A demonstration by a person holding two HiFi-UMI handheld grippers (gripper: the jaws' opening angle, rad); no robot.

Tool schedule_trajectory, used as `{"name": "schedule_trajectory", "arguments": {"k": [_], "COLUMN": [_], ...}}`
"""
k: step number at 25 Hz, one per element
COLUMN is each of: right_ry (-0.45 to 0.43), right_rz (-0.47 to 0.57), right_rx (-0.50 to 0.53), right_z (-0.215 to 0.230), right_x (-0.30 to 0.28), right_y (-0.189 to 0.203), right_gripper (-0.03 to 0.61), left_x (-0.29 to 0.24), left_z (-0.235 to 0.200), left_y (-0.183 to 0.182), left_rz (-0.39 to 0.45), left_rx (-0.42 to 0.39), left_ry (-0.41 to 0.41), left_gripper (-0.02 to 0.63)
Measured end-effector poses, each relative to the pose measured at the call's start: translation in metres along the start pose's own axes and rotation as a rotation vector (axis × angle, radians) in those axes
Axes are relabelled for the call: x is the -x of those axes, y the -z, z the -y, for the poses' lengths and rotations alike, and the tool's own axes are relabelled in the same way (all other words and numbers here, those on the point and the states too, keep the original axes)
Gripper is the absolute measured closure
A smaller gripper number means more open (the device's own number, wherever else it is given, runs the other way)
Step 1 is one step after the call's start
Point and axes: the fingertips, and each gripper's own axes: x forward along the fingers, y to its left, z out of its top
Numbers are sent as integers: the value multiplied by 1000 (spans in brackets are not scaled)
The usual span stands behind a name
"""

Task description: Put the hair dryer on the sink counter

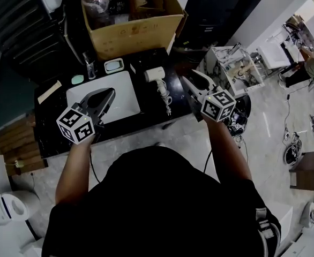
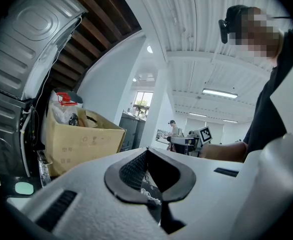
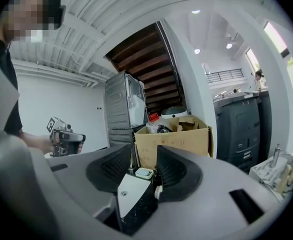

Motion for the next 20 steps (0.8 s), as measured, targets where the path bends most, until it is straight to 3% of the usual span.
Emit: {"name": "schedule_trajectory", "arguments": {"k": [20], "right_ry": [33], "right_rz": [60], "right_rx": [8], "right_z": [-1], "right_x": [15], "right_y": [-14], "right_gripper": [486], "left_x": [2], "left_z": [-21], "left_y": [-4], "left_rz": [4], "left_rx": [3], "left_ry": [-17], "left_gripper": [598]}}
